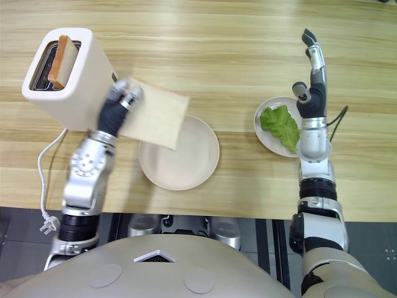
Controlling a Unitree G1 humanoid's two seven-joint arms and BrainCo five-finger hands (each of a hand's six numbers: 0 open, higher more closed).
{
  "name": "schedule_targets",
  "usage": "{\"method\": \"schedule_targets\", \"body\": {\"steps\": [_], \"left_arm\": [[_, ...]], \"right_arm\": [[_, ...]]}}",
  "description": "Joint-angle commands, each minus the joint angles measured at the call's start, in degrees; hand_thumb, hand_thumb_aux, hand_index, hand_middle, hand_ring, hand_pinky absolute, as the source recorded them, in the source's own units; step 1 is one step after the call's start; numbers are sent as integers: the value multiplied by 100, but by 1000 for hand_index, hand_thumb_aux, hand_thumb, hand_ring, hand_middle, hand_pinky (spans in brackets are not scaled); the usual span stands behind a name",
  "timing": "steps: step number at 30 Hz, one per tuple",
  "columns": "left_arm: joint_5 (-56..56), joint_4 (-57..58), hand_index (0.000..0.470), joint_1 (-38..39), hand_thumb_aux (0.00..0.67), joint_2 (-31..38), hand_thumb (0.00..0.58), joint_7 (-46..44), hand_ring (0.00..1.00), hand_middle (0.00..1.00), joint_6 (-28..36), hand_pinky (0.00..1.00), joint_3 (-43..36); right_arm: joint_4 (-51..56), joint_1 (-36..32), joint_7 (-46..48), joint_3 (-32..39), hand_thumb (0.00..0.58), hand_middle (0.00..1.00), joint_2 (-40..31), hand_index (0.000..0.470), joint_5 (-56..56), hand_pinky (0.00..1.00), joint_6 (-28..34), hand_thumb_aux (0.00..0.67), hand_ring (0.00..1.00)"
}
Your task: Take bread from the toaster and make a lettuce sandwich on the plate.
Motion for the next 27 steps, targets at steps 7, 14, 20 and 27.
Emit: {"method": "schedule_targets", "body": {"steps": [7, 14, 20, 27], "left_arm": [[821, 811, 453, 545, 659, -219, 580, 381, 800, 800, -489, 800, -495], [1512, 716, 460, 560, 670, -152, 580, 804, 169, 169, -619, 169, -511], [2057, 543, 0, 525, 0, 85, 0, 650, 0, 0, -488, 0, -789], [2293, -130, 0, 485, 0, 488, 0, 424, 0, 0, -241, 0, -621]], "right_arm": [[475, 30, -279, 63, 0, 0, -286, 0, -182, 0, -109, 0, 0], [578, 28, -436, 180, 0, 0, -373, 0, -434, 0, -169, 0, 0], [771, 32, -774, 344, 0, 0, -557, 0, -854, 0, -154, 0, 0], [944, 111, -2242, 1121, 0, 0, -1075, 0, -2580, 0, 586, 0, 0]]}}
